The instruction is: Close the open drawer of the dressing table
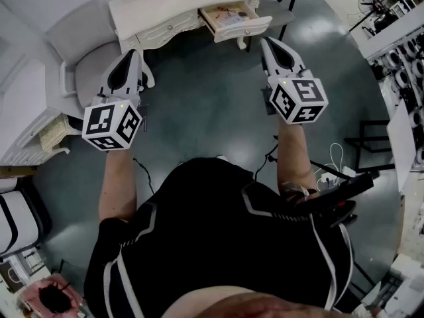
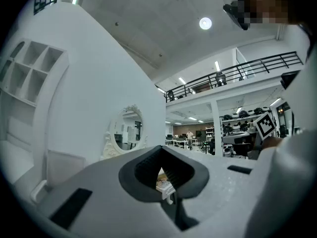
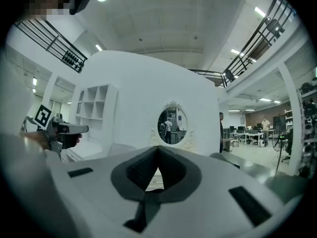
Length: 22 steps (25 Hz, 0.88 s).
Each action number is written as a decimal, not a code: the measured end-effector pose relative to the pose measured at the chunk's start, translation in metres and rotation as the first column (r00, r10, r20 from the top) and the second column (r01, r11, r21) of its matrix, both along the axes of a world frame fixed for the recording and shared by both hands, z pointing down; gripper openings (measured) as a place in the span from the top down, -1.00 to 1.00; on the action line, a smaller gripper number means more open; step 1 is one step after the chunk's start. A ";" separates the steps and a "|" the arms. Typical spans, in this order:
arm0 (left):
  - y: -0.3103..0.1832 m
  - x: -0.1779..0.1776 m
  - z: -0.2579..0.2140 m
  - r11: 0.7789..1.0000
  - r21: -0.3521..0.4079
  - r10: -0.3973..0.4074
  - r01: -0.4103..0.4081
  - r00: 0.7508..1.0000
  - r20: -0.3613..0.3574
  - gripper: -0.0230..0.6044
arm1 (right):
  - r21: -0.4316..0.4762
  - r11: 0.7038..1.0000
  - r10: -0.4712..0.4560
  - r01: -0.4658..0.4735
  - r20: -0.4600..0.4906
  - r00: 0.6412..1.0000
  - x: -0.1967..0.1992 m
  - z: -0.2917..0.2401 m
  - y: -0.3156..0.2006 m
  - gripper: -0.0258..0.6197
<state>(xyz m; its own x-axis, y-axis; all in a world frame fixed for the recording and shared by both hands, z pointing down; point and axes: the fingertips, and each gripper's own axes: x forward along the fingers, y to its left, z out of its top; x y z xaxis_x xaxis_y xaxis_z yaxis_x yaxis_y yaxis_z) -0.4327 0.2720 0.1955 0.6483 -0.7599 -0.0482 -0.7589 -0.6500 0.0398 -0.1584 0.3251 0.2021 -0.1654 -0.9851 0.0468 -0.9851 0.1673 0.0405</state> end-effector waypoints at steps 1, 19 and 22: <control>0.000 -0.001 -0.001 1.000 -0.002 0.000 0.000 1.000 -0.003 0.93 | 0.000 1.000 0.002 -0.002 -0.002 1.000 -0.001 -0.001 0.000 0.91; 0.002 -0.035 0.007 0.999 0.017 0.044 -0.043 0.998 -0.044 0.93 | 0.035 0.999 0.037 -0.037 0.002 0.999 -0.040 -0.006 0.013 0.91; -0.004 -0.037 0.014 0.998 0.021 0.068 -0.067 0.997 -0.039 0.93 | 0.014 0.998 0.054 -0.054 0.002 0.999 -0.045 0.003 0.013 0.91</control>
